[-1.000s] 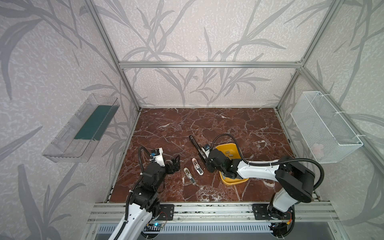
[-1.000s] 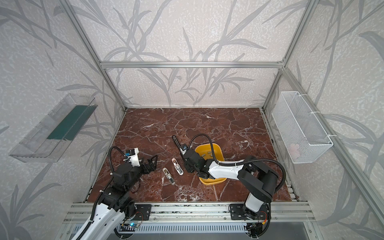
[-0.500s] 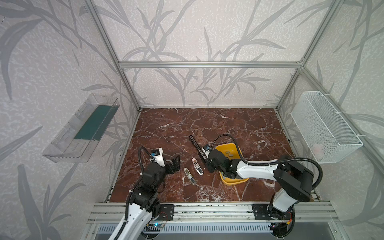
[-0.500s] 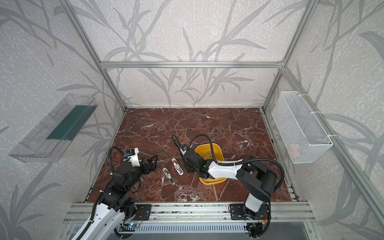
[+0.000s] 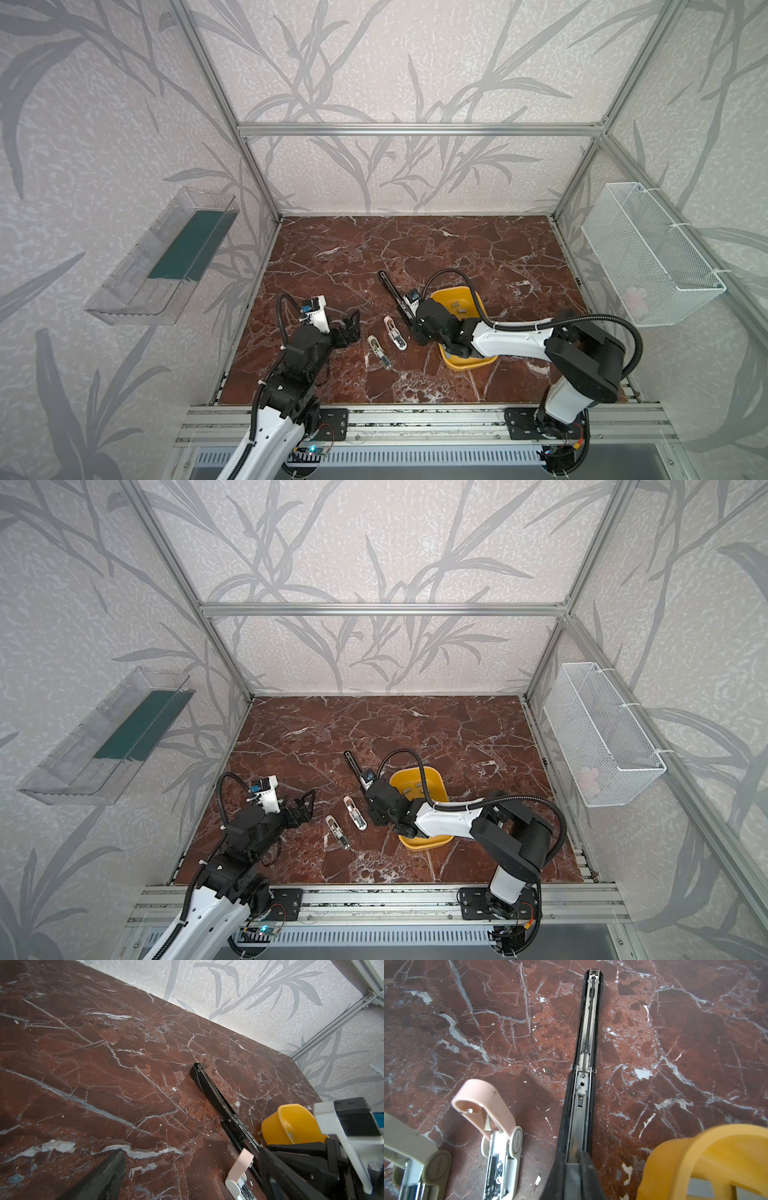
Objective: Load the staples into the stapler
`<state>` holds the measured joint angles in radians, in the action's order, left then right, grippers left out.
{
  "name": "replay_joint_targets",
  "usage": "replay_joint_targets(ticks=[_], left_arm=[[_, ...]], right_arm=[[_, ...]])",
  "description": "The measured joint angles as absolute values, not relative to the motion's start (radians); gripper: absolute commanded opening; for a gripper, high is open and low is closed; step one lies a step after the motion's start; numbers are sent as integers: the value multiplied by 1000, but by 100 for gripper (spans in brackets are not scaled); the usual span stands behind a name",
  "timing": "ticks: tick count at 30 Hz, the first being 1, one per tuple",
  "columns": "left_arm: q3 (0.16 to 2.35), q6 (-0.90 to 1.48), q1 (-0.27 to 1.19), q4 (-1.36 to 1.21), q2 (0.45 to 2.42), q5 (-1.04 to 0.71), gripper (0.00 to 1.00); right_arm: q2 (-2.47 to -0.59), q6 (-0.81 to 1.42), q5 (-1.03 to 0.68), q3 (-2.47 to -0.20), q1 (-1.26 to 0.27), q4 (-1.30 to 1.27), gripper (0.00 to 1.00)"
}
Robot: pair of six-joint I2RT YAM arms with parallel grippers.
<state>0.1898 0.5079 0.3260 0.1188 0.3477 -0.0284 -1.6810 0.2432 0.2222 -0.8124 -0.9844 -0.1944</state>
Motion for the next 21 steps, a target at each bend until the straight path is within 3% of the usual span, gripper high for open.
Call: replay_joint_targets(ticks=[21], left_arm=[[190, 508, 326, 119, 347, -28, 99]], right_arm=[[-1676, 389, 236, -812, -1004, -139, 4]])
